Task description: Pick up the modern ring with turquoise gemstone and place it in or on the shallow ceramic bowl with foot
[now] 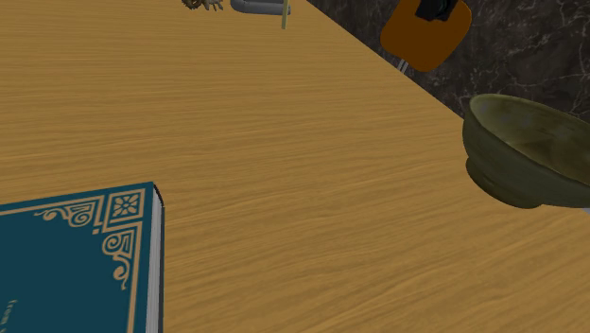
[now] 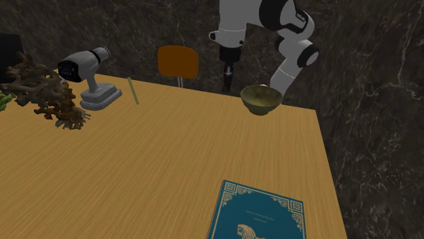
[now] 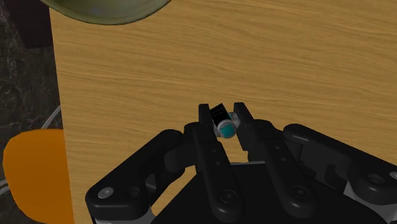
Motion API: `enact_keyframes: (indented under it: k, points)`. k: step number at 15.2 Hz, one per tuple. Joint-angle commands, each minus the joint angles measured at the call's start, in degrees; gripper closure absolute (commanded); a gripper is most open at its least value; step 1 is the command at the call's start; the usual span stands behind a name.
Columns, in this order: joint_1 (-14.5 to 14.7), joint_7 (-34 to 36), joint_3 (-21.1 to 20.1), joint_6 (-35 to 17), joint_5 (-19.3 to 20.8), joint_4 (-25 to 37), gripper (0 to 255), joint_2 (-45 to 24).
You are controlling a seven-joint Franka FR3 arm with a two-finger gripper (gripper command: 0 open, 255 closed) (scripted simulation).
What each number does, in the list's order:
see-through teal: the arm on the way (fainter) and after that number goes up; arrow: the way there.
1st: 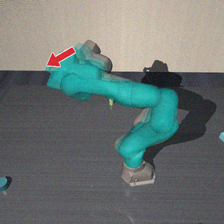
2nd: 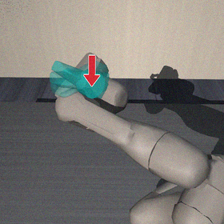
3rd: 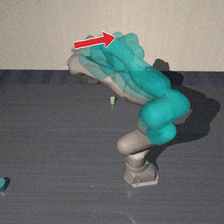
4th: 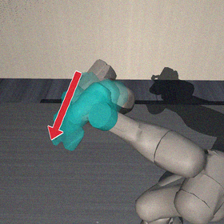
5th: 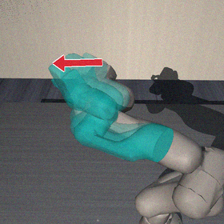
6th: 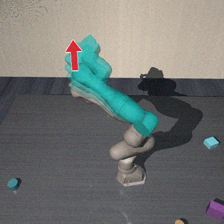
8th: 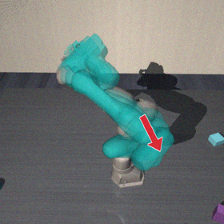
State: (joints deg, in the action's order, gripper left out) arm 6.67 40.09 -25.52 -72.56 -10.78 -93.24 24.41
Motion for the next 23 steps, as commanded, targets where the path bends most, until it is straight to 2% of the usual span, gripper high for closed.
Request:
enact_keyframes:
  k: [1,7,13,23]
  points:
    - [0.7,-0.6,1.3,1.1,-1.3,-3.0,255,4.2]
    - [3.3,-2.0,5.2,5.4,-3.7,-11.1,255,16.5]
    - [6.6,-1.6,8.4,11.2,-4.7,-16.2,255,27.0]
    - [12.3,0.5,9.1,4.4,-4.0,-27.9,255,31.7]
